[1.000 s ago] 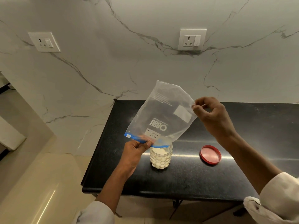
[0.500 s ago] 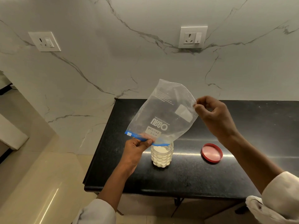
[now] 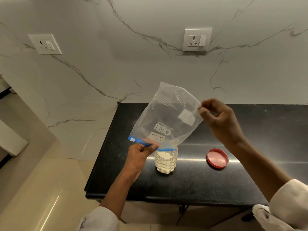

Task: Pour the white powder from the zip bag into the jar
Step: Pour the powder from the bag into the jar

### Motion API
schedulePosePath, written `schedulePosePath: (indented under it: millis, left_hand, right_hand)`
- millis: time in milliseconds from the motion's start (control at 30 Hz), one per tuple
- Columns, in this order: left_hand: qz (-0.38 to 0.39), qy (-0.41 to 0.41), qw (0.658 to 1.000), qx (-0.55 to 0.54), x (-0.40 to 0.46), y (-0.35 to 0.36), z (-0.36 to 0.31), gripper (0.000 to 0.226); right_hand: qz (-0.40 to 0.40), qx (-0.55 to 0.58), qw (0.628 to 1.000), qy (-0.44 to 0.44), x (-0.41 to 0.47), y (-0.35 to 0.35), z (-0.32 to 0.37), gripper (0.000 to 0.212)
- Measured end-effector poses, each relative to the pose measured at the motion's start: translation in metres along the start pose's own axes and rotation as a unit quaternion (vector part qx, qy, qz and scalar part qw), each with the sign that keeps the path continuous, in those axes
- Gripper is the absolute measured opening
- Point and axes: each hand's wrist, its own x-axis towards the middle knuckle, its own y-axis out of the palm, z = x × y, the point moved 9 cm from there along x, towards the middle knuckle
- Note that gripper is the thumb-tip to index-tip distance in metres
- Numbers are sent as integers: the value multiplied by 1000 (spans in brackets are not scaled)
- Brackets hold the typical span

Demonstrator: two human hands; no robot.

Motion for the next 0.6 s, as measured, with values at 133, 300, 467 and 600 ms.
schedulePosePath:
  millis: [133,300,467,600]
  left_hand:
    - [-5,-3,1000,3,-1,-1,1,11]
    - [-2,-5,1000,-7,-1,0,0,14]
    - [-4,-5,1000,3,-2,1,-1,12]
    - [5,4,1000,9,-1,2,-2,13]
  right_hand:
    - [-71,11,997,-25,-1,-14,4,5]
    - [-19,-34,999,-8,0,-3,-4,4]
    - [-58,12,998,-31,-1,-14,6,12]
    - [14,-22,1000,13,-3,-1,-7,4]
